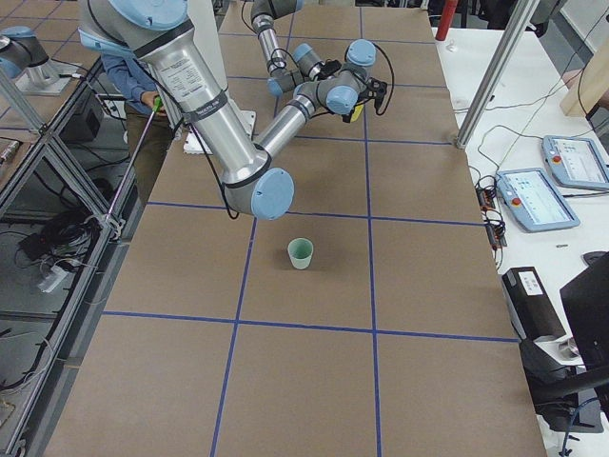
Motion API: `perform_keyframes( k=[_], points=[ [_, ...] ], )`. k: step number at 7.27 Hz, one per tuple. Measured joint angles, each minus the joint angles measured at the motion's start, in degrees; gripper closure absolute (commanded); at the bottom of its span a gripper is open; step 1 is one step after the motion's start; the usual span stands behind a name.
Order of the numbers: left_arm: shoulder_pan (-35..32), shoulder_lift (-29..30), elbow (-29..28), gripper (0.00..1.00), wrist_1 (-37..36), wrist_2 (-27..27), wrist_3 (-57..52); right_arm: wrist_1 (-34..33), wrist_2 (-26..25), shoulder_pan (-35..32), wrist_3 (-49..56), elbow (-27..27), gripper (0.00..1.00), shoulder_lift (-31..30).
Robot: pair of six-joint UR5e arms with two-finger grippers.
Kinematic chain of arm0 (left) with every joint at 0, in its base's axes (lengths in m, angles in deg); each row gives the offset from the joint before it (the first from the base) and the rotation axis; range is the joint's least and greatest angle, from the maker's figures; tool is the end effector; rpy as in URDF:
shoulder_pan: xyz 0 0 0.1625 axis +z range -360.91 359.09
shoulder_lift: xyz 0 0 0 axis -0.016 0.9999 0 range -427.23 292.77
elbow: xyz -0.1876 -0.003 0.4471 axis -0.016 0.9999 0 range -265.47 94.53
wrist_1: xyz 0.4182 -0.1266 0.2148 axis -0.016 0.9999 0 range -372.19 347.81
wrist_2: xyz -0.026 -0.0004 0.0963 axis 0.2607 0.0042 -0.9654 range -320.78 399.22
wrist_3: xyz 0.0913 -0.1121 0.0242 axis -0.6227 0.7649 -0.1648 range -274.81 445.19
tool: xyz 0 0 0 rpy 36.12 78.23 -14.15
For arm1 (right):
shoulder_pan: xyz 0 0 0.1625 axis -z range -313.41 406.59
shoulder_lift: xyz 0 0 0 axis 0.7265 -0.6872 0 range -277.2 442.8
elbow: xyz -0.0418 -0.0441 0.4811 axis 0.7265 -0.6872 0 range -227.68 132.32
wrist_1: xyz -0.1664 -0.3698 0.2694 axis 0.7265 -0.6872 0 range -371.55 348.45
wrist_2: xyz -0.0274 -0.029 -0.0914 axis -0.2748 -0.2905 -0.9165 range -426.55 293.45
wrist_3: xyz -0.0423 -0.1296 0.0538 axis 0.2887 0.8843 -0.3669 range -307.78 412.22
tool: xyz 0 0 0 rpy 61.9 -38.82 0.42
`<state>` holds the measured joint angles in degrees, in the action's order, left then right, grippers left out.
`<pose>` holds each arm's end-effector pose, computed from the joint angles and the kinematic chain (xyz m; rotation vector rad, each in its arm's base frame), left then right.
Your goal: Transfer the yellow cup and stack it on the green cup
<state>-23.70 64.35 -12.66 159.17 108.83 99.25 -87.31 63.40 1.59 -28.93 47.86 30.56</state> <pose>0.7155 -0.5005 0.1985 1.5452 0.9993 0.3243 -0.5282 -0.5835 0.2010 -0.1317 -1.1416 0.2103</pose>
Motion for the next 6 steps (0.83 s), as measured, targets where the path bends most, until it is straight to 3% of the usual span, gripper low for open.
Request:
perform_keyframes(
  k=[1, 2, 3, 5, 6],
  points=[
    [0.2, 0.1, 0.0, 0.30, 0.0, 0.0, 0.1, 0.0, -0.1, 0.0, 0.0, 0.1, 0.38, 0.0],
    [0.4, 0.2, 0.0, 0.27, 0.0, 0.0, 0.1, 0.1, -0.1, 0.0, -0.1, 0.2, 0.54, 0.1],
    [0.5, 0.3, 0.0, 0.26, 0.0, 0.0, 0.1, 0.1, -0.1, 0.0, -0.2, 0.2, 1.00, 0.2],
    [0.7, 0.6, 0.3, 0.03, 0.2, 0.0, 0.2, 0.2, -0.1, 0.0, -0.4, 0.3, 1.00, 0.2],
    [0.7, 0.6, 0.5, 0.01, 0.3, 0.0, 0.1, 0.2, -0.1, -0.2, -0.4, 0.4, 1.00, 0.1]
  ],
)
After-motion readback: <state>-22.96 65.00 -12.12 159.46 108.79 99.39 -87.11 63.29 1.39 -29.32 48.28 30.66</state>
